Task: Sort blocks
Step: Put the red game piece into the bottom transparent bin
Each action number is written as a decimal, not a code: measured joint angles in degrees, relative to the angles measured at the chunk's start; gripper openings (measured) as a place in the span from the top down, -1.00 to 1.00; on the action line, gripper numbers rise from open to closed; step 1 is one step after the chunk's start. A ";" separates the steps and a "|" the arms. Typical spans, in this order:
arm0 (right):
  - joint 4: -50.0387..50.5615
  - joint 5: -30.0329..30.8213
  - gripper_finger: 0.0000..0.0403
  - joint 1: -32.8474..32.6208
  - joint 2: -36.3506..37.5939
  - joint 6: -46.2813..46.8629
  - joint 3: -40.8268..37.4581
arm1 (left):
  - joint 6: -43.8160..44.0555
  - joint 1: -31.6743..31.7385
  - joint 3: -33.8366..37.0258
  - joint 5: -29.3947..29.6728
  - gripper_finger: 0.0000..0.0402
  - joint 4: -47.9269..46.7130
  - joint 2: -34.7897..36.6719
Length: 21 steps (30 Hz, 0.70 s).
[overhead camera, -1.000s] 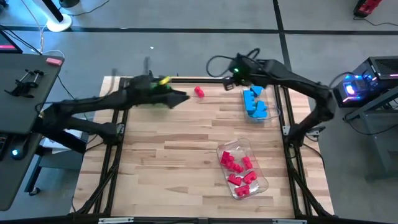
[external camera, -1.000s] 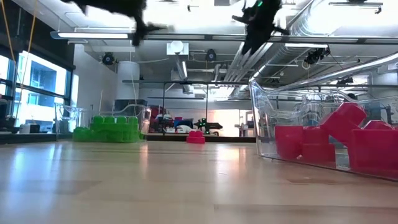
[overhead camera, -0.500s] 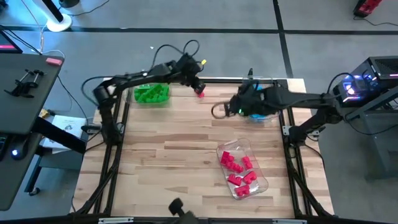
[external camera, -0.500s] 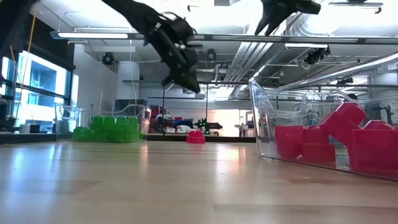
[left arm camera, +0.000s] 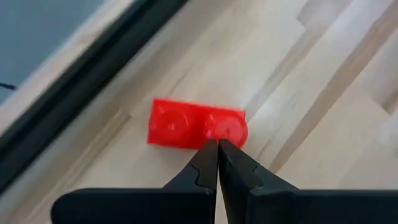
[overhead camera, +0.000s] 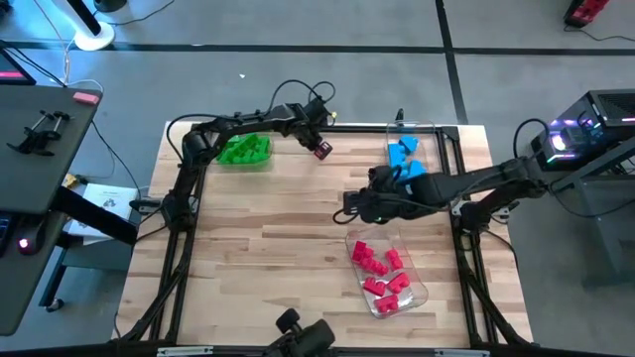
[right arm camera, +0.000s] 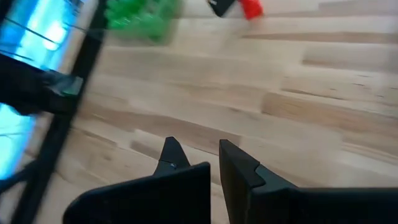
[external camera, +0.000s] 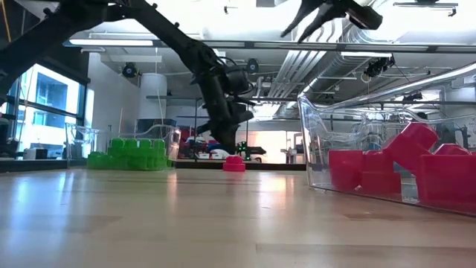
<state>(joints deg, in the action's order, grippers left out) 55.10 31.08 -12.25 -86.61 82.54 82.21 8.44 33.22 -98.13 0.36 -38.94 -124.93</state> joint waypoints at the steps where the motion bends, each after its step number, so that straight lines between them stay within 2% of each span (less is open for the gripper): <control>1: -1.03 0.53 1.00 -0.29 0.02 -0.02 0.00 | 0.03 -0.07 -0.04 0.25 1.00 0.57 -0.01; 9: -6.82 3.50 1.00 -1.05 0.04 -1.01 0.00 | 1.79 -0.25 -0.04 1.91 1.00 6.01 0.09; 14: -8.22 3.40 1.00 -1.20 0.04 -1.17 0.00 | 0.96 -0.25 -0.05 4.48 1.00 4.47 -1.51; 21: -9.78 3.32 1.00 -1.31 0.04 -3.10 0.00 | 0.45 -0.89 -0.37 2.90 1.00 -0.14 -2.74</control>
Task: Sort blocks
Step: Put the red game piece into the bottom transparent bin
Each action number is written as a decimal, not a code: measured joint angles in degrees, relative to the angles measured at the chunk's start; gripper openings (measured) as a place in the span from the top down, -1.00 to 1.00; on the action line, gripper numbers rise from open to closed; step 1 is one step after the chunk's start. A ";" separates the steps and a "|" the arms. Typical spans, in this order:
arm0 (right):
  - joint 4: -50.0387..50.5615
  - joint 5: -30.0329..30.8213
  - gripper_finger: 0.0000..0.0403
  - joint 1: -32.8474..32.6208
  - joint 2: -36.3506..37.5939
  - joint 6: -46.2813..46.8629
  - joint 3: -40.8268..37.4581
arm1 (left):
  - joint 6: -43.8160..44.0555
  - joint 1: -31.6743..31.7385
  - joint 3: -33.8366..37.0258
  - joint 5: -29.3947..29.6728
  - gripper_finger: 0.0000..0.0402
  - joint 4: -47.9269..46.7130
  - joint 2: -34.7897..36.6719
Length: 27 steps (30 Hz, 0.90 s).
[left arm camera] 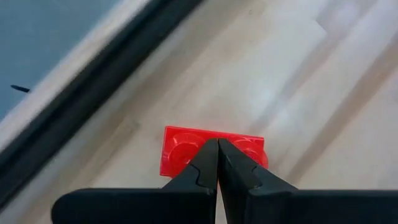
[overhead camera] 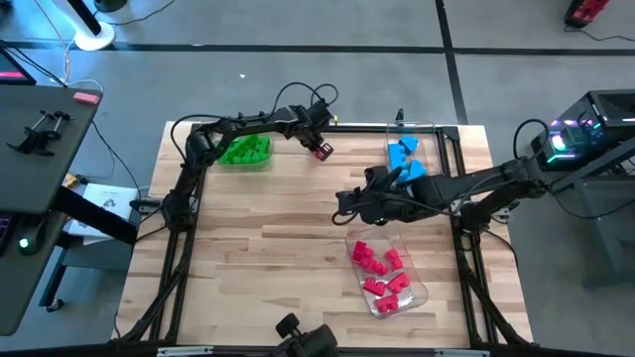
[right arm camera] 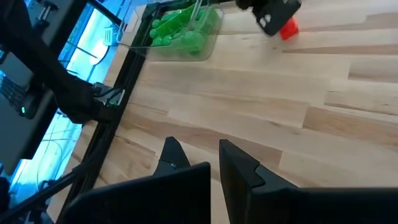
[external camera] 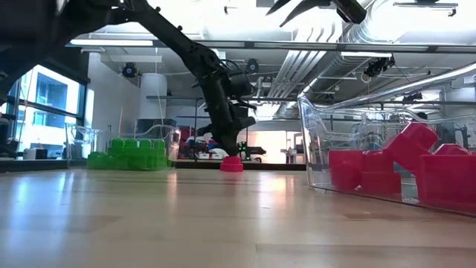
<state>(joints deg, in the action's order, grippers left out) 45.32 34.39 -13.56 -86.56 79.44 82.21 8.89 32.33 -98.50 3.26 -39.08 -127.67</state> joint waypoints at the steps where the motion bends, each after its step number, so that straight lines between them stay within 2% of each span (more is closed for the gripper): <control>1: 0.00 0.11 1.00 0.00 0.00 -0.35 0.00 | -0.07 -0.34 0.04 -0.15 1.00 -0.70 0.22; 6: -0.16 1.07 1.00 0.00 0.00 -1.46 0.00 | -0.05 -2.17 0.33 -1.96 1.00 -4.73 2.13; 11: -0.39 1.90 1.00 0.00 0.00 -3.20 0.02 | -1.50 -4.48 0.48 -7.46 1.00 -11.32 3.32; 19: -0.74 2.60 1.00 0.00 0.00 -5.64 0.02 | -3.57 -12.15 0.48 -8.89 1.00 -24.20 3.78; 27: -1.44 2.45 1.00 0.00 0.00 -7.78 0.04 | 2.60 -25.87 4.79 -12.21 1.00 -20.09 6.80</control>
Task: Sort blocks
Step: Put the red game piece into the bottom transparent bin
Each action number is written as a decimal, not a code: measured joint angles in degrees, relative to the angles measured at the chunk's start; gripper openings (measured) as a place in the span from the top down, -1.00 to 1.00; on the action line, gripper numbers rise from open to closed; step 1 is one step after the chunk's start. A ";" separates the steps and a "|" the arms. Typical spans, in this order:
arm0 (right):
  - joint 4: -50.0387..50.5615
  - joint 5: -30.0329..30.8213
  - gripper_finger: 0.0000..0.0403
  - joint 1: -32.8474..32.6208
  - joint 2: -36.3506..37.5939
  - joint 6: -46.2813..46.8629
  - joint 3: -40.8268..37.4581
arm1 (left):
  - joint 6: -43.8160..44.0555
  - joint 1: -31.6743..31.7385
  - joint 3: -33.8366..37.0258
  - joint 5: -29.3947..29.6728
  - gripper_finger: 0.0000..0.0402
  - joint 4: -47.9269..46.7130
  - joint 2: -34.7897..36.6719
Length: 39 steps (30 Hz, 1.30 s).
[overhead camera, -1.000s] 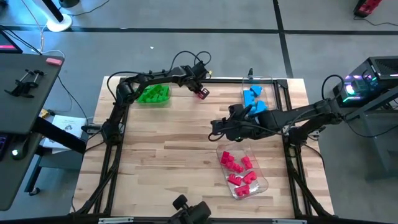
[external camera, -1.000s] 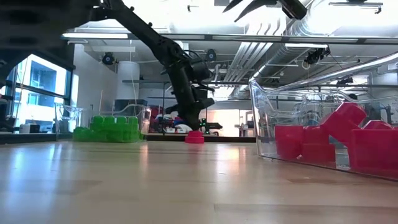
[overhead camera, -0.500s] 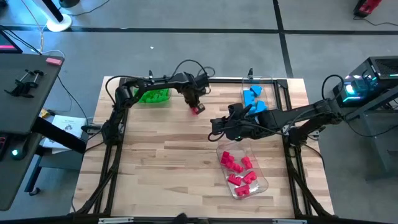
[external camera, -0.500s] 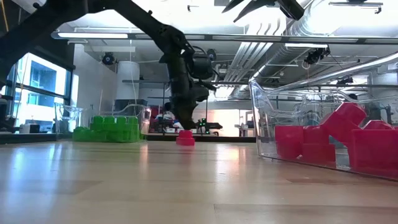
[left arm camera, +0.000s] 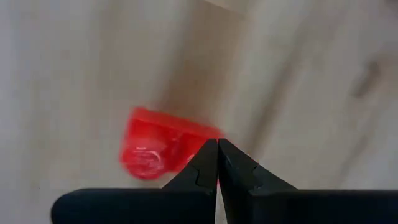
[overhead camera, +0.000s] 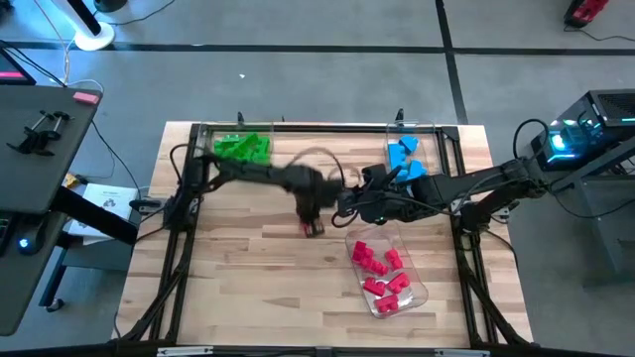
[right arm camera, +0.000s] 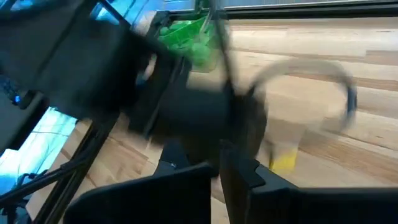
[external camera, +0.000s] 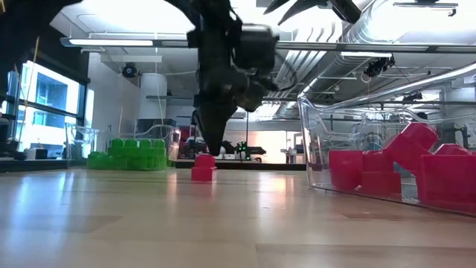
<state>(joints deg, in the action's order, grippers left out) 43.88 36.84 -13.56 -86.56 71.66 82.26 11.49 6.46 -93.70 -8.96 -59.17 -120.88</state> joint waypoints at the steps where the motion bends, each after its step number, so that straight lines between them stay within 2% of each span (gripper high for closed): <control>1: -0.33 -0.04 1.00 0.00 0.00 -0.51 0.02 | 0.57 -1.87 0.38 -0.01 1.00 0.77 0.04; 6: -1.66 -2.99 1.00 -0.59 0.12 -2.61 0.07 | 1.28 -8.76 1.30 -0.36 1.00 2.05 0.08; 10: -3.86 -2.79 1.00 -1.76 0.07 -4.28 0.24 | 2.01 -10.44 1.30 1.95 1.00 -1.59 1.25; 14: -6.89 -0.91 1.00 -2.82 0.14 -5.89 0.60 | 4.66 -10.86 2.84 5.12 1.00 -4.16 6.05; 18: -11.30 0.12 1.00 -3.32 0.17 -10.68 0.45 | 9.18 -11.75 8.55 10.49 1.00 -3.14 13.56; 21: -12.20 1.16 1.00 -3.28 0.43 -13.50 -0.01 | 16.54 -12.00 15.57 16.92 1.00 3.62 20.34; 24: -15.47 1.07 1.00 -3.26 1.16 -15.42 0.03 | 24.39 -12.12 23.48 17.37 1.00 11.38 26.29; 28: -21.62 1.15 1.00 -3.41 4.69 -20.22 0.22 | 31.98 -12.29 30.97 16.59 1.00 18.12 29.42; 35: -33.62 0.23 1.00 -6.29 10.65 -37.46 0.17 | 34.61 -14.06 33.87 16.11 1.00 32.75 29.25; 39: -33.35 1.88 1.00 -7.91 12.54 -39.63 0.20 | 33.94 -13.80 33.76 17.44 0.93 39.56 28.83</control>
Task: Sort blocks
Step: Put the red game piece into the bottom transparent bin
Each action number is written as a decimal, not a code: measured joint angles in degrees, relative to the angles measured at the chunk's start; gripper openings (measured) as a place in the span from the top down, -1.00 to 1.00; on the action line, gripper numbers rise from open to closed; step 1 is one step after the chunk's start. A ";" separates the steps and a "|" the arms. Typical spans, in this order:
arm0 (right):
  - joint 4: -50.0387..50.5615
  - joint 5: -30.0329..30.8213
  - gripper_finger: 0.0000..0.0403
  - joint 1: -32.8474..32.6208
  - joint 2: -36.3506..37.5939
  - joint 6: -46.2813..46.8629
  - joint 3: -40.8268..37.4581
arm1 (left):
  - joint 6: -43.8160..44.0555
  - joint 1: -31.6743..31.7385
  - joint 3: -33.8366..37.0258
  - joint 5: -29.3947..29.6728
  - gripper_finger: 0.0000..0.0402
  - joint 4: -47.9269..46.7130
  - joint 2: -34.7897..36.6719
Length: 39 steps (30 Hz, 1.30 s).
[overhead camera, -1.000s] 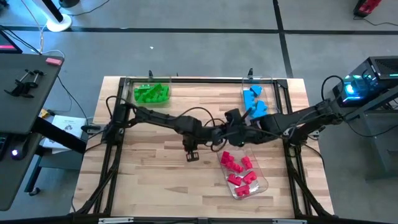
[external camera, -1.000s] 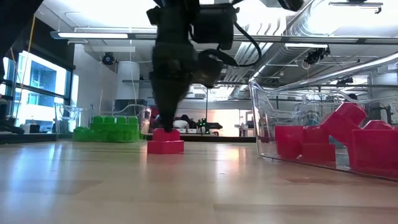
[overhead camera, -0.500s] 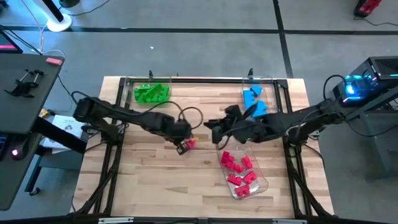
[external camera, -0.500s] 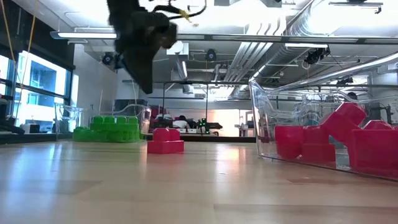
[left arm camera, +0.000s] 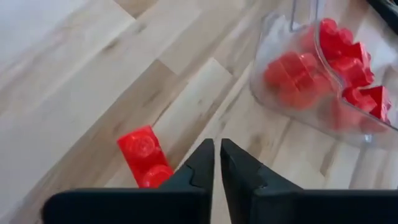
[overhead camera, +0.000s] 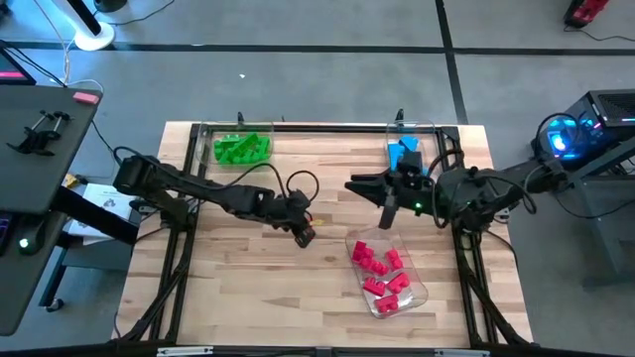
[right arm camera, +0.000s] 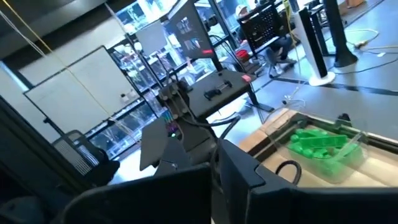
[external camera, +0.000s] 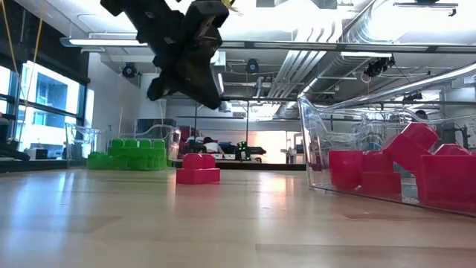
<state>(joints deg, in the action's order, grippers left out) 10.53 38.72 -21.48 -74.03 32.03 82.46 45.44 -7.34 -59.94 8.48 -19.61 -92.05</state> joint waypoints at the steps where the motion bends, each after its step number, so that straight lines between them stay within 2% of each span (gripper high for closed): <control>1: 0.44 0.52 1.00 -0.48 0.23 -0.08 -0.02 | -0.01 0.21 0.01 0.23 0.89 0.34 -0.13; 6: 3.15 1.33 1.00 -1.78 0.57 0.63 -0.02 | 1.10 1.82 0.02 0.44 0.58 -1.92 -0.37; 12: 9.58 1.33 1.00 -1.86 0.49 5.22 -0.02 | 1.57 2.48 0.02 0.52 0.06 -2.33 -3.20; 15: 10.65 1.31 1.00 -1.77 0.49 5.46 -0.02 | 1.13 2.48 0.02 -1.48 -0.18 -2.58 -5.74; 19: 11.07 1.29 1.00 -1.79 0.49 5.36 -0.02 | 3.94 2.34 0.02 -2.21 -0.39 -2.95 -8.29; 28: 12.98 1.24 1.00 -1.77 0.49 5.51 -0.02 | 7.13 2.31 -0.27 -1.55 -0.43 -3.01 -15.34; 34: 13.35 1.18 1.00 -1.79 0.49 6.16 -0.02 | -0.69 2.78 -0.36 -2.40 -0.42 -7.18 -15.44; 37: 13.92 1.17 1.00 -1.79 0.49 6.56 -0.02 | -3.22 3.79 -0.17 -2.74 -0.34 -9.09 -14.39; 39: 14.07 1.18 1.00 -1.79 0.49 6.71 -0.02 | -4.10 4.48 -0.09 -3.03 -0.21 -9.96 -13.82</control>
<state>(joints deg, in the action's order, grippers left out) 24.60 39.90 -23.27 -73.54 38.74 82.43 41.34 -2.86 -60.03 5.46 -29.57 -105.86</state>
